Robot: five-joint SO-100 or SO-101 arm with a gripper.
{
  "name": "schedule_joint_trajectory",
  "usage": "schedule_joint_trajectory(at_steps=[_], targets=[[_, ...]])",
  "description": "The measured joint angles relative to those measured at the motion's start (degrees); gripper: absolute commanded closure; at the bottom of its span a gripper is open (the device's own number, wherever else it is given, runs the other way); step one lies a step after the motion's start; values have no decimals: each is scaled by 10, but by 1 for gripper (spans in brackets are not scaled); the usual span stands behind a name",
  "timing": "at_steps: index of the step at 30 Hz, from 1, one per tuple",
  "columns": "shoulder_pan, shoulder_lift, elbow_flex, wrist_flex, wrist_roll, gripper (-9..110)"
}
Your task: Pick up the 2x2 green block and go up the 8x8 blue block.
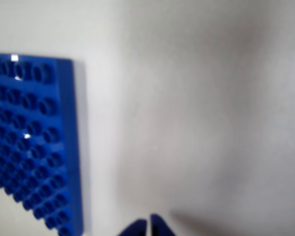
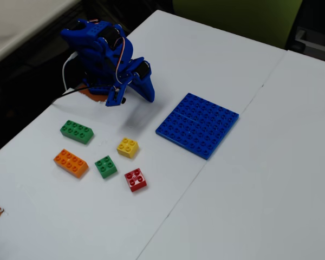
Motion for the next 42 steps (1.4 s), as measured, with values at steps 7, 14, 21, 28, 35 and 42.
schedule_joint_trajectory(at_steps=[7, 14, 21, 28, 35, 42], targets=[[-1, 0, 0, 0, 0, 101], [-1, 0, 0, 0, 0, 101], [-1, 0, 0, 0, 0, 101], [-1, 0, 0, 0, 0, 101], [1, 0, 0, 0, 10, 101], [18, 0, 10, -8, -45, 101]])
